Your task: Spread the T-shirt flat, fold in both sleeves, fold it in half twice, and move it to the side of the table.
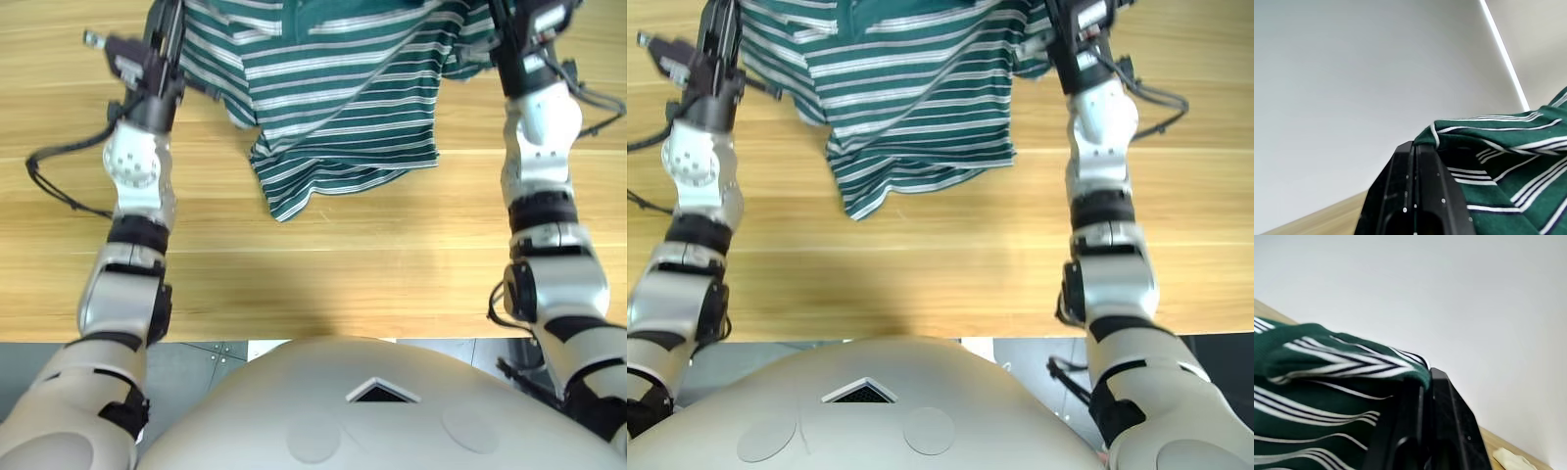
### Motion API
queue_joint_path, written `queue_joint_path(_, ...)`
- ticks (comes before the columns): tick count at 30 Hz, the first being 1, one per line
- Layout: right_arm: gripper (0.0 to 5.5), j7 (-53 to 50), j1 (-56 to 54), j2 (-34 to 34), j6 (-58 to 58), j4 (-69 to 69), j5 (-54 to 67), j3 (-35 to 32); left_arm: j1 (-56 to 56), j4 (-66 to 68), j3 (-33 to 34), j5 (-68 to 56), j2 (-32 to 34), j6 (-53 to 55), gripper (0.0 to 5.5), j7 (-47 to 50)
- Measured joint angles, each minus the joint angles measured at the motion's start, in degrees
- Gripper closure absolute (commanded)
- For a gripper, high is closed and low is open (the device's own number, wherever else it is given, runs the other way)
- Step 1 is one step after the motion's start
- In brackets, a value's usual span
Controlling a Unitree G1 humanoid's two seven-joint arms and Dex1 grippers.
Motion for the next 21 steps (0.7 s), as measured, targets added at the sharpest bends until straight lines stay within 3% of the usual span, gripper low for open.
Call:
queue_joint_path(3,5.50,-15.08,-15.28,3.13,10.52,14.33,-9.58,3.82,-16.92,13.85,-2.42,9.43,-2.51,14.40,5.49,9.14)
queue_joint_path(6,5.50,-28.54,-28.25,4.68,17.91,21.12,-12.19,3.28,-30.95,20.52,-2.20,14.79,-4.75,24.09,5.49,18.30)
queue_joint_path(9,5.50,-43.02,-39.60,3.94,16.70,23.10,-14.64,1.47,-44.15,22.16,1.59,17.07,-4.16,23.49,5.49,27.10)
queue_joint_path(11,5.50,-44.77,-41.34,1.69,10.85,22.49,-16.29,1.40,-45.25,20.96,3.32,18.09,-2.04,18.44,5.49,27.32)
queue_joint_path(16,5.50,-34.39,-26.67,-0.97,-1.93,19.10,-16.96,3.29,-26.11,21.06,0.04,23.68,-2.16,11.42,5.49,21.18)
queue_joint_path(19,5.50,-17.28,-1.42,-5.01,-11.96,10.05,-14.41,6.34,-2.72,20.70,-6.73,29.18,-3.72,1.91,5.49,9.96)
queue_joint_path(21,5.50,-8.49,13.50,-10.43,-16.03,1.58,-12.36,9.05,5.07,16.27,-8.04,27.93,-1.61,-7.75,5.49,4.00)
